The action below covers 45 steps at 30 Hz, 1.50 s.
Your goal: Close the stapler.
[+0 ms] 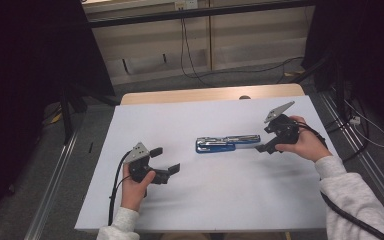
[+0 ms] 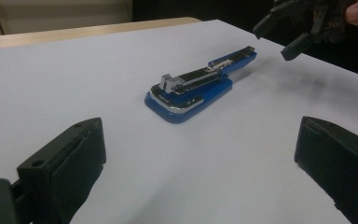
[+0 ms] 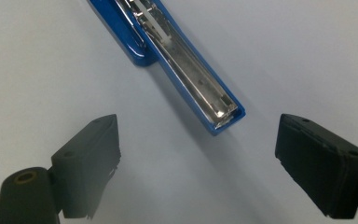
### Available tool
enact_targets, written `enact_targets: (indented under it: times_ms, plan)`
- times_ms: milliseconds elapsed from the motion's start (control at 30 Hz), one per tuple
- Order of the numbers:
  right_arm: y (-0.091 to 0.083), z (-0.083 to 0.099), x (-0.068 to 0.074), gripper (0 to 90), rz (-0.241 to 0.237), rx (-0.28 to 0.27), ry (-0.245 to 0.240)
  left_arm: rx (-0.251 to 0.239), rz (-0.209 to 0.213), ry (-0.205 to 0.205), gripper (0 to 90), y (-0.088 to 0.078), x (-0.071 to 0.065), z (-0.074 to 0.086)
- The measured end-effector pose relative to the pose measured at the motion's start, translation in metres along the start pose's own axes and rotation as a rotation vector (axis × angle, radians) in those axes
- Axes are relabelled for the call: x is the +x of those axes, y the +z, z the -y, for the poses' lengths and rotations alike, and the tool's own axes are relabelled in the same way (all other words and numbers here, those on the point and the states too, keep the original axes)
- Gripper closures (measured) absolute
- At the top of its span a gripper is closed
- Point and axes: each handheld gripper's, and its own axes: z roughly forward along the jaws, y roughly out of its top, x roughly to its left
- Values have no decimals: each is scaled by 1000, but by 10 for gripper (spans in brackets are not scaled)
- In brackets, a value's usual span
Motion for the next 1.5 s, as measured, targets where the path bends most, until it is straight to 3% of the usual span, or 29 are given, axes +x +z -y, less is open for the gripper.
enact_targets:
  times_ms: [200,400,600,667,767,900,967,1067,1200,1267,1500]
  plan:
    - [0,15,-3,136,9,-18,30,3,7,4,22,11,2,-4]
    - [0,26,-3,159,19,-52,57,41,-35,6,24,20,3,-6]
    - [2,31,-3,220,50,-83,110,58,-36,7,43,30,6,-9]
    - [3,31,-2,231,63,-72,102,80,-56,19,46,34,7,-12]
    - [2,33,-2,273,68,-75,115,87,-50,-3,91,38,8,-13]
    - [1,36,-2,401,79,-78,135,114,-69,-14,226,45,9,-14]
    - [0,37,-2,513,93,-63,137,139,-82,-45,355,49,12,-15]
    - [1,38,-2,630,88,-58,141,162,-102,-49,498,55,14,-15]
    - [4,39,-2,792,120,-49,161,178,-112,-62,669,64,17,-15]
    - [6,39,-3,855,110,-47,172,182,-123,-74,735,68,19,-15]
    - [16,34,-2,900,120,-40,176,247,-130,-83,873,87,23,-17]
